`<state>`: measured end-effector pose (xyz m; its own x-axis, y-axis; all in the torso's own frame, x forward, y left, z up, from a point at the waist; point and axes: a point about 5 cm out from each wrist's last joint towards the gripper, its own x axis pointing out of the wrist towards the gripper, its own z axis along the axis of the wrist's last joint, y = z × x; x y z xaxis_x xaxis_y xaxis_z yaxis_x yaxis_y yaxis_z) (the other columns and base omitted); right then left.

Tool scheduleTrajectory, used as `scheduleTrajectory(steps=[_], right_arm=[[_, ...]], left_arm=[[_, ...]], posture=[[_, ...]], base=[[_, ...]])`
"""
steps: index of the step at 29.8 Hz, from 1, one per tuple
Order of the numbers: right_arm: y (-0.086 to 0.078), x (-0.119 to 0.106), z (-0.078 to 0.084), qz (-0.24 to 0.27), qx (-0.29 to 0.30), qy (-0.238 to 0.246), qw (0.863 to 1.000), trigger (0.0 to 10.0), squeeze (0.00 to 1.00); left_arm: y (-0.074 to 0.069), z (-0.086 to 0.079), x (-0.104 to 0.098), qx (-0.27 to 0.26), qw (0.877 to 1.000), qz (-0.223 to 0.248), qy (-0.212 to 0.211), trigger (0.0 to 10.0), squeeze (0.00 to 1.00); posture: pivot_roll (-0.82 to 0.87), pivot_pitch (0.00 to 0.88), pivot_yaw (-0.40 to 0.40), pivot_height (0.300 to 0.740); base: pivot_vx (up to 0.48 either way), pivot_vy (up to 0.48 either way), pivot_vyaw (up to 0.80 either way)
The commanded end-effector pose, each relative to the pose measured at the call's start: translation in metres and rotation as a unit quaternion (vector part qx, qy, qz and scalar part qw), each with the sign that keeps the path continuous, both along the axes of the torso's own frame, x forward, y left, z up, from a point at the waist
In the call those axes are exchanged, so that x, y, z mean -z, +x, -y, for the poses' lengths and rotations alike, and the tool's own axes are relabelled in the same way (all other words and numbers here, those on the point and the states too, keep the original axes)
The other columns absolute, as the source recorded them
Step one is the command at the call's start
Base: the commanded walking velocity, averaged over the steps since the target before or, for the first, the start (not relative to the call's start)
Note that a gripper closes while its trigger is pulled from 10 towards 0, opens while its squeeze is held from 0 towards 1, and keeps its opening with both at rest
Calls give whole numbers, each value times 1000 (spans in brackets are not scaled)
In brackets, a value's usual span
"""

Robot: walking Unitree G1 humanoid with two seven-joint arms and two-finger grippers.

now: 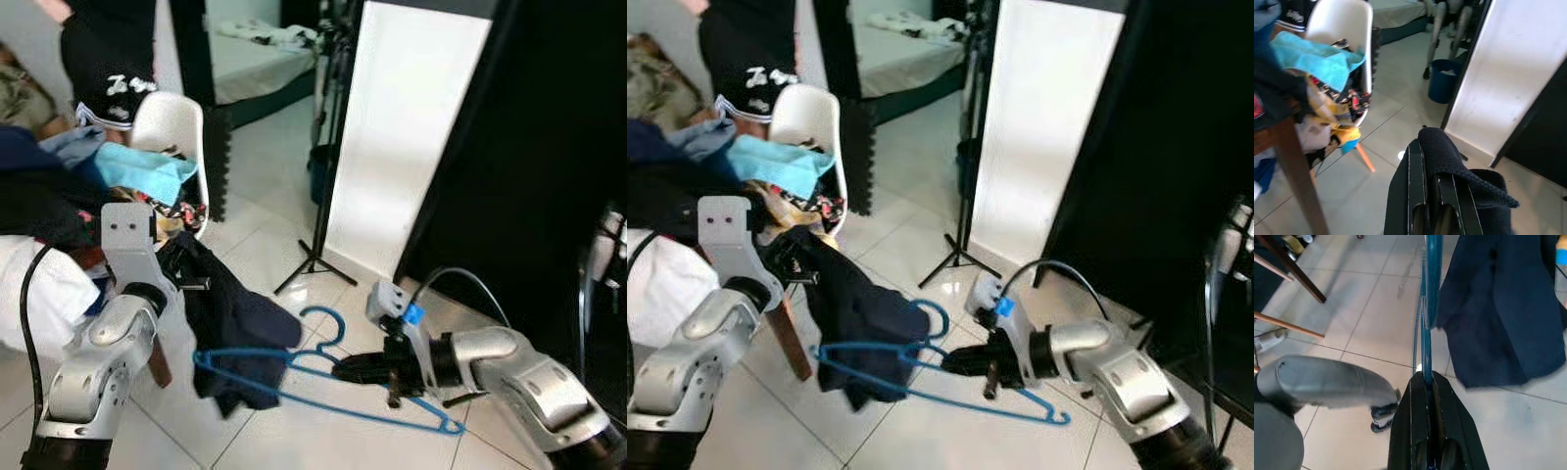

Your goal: Hang hanger

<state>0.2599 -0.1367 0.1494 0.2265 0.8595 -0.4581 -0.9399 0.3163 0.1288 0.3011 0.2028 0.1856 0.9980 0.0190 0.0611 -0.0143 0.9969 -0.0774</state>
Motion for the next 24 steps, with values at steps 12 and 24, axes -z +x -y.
scheduleTrajectory(steps=[12, 24], right_arm=[[28, 15, 0, -8, 192, -73, 979, 10000, 0], [43, -13, -5, -29, 235, 19, 971, 10000, 0]], left_arm=[[6, 10, -6, -4, 1000, 19, -19, 10000, 0], [7, 20, -5, 15, 1000, 13, -14, 10000, 0]], posture=[[-37, 27, -41, 740], [-33, 27, -40, 740]], base=[[0, 0, 0], [0, 0, 0]])
